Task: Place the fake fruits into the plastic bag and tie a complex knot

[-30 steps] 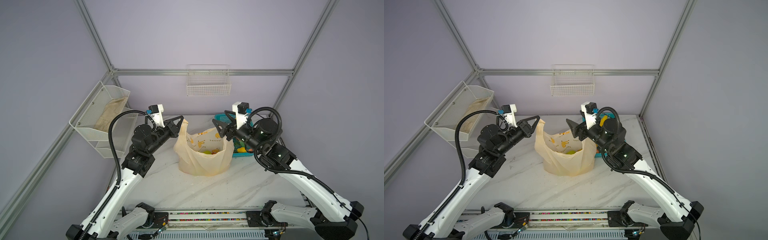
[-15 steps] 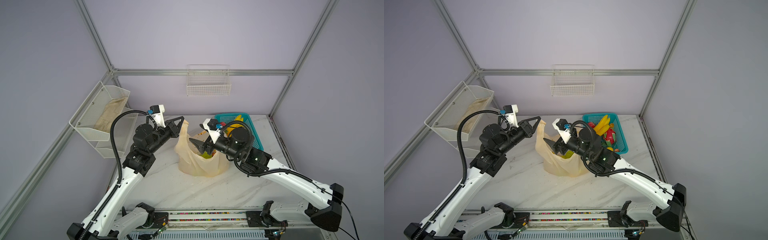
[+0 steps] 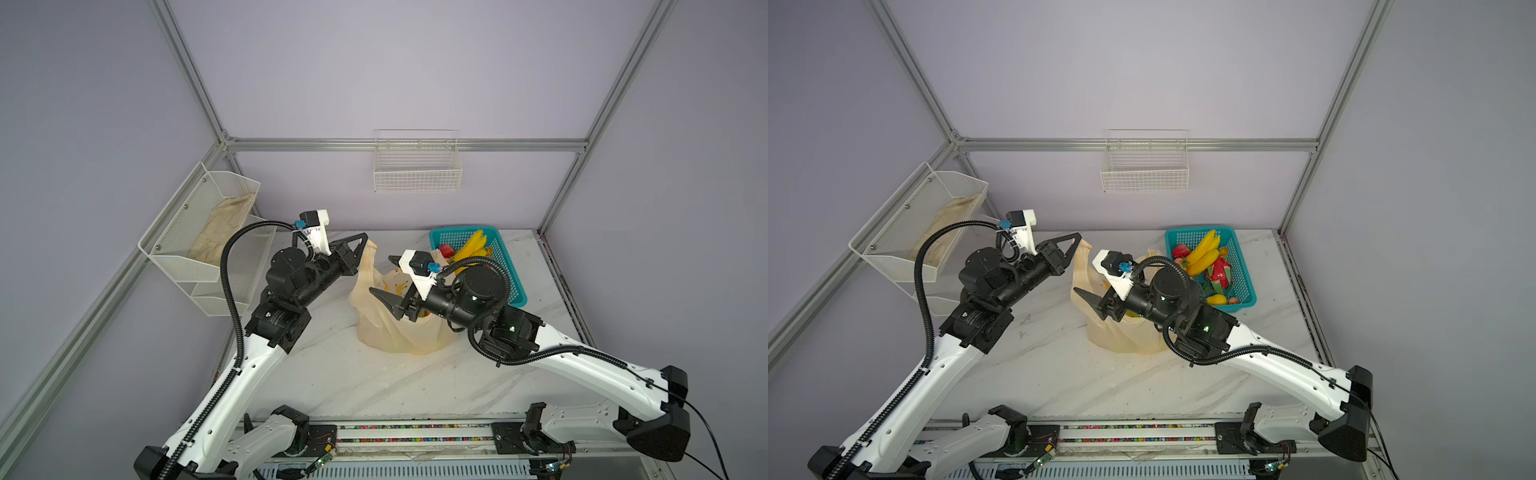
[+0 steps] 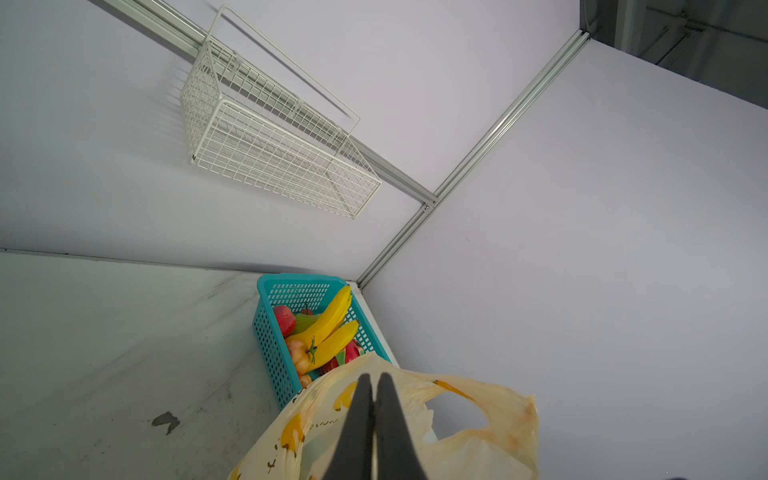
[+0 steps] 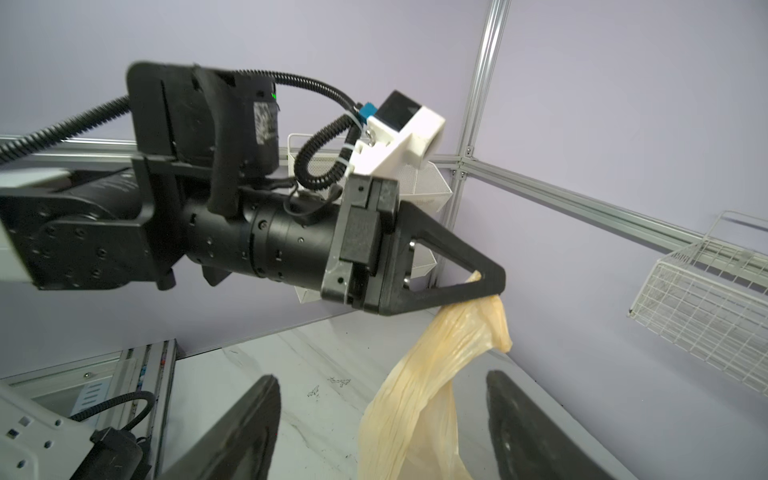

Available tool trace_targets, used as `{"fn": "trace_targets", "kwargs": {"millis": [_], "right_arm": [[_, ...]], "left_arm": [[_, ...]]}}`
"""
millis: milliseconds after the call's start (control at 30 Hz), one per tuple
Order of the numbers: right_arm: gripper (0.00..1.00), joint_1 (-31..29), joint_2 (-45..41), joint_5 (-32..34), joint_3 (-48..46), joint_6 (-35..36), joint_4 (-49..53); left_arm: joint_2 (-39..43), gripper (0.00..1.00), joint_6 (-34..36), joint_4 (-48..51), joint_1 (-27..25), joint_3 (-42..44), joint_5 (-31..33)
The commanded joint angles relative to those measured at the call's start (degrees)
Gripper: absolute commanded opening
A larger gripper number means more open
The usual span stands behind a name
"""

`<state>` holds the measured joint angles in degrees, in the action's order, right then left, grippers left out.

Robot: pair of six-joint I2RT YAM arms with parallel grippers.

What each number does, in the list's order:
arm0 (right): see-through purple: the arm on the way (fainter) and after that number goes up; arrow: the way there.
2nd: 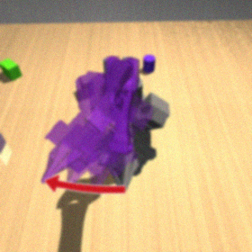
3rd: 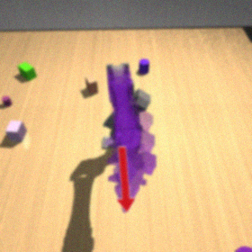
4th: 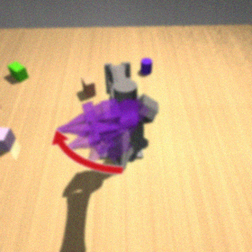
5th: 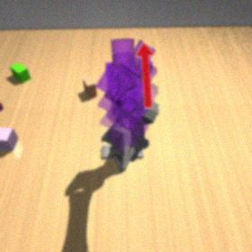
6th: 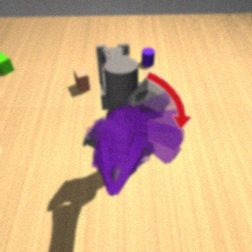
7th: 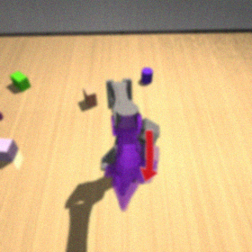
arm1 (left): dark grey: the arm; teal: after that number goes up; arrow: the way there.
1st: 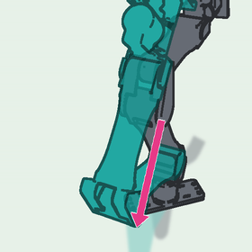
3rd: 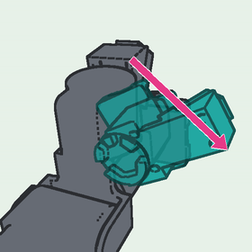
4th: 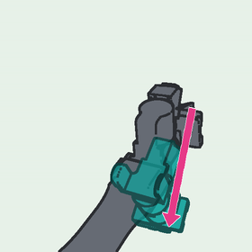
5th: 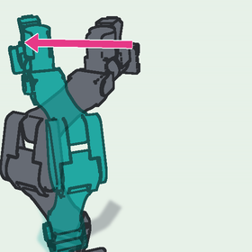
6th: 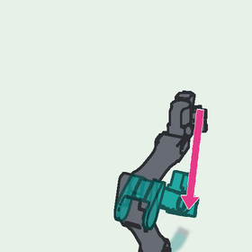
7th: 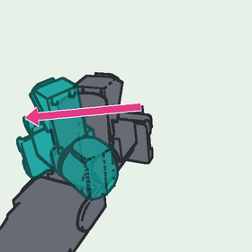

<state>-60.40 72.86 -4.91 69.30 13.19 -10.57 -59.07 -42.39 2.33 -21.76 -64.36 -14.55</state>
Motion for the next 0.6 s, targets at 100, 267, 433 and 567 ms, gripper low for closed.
{"fn": "trace_targets", "kwargs": {"millis": [100, 267, 433, 567], "right_arm": [[0.94, 0.3, 5.5, 4.6, -3.2, 1.0, -9.1], [0.97, 3.8, 10.6, 1.0, -2.9, 0.7, -12.6], [0.97, 6.4, 13.3, -4.9, -2.7, 0.0, -14.7], [0.85, 8.6, 14.5, -13.4, -4.5, -1.3, -17.4]], "left_arm": [[1.1, 0.0, 1.5, -1.9, 0.5, 0.8, -1.5], [1.0, 0.0, 1.8, -1.9, 0.5, 0.7, -2.8], [0.7, 0.0, 2.0, -2.0, 0.5, 0.4, -3.7], [0.8, 0.0, 2.0, -1.8, 0.5, 0.1, -3.5]]}}
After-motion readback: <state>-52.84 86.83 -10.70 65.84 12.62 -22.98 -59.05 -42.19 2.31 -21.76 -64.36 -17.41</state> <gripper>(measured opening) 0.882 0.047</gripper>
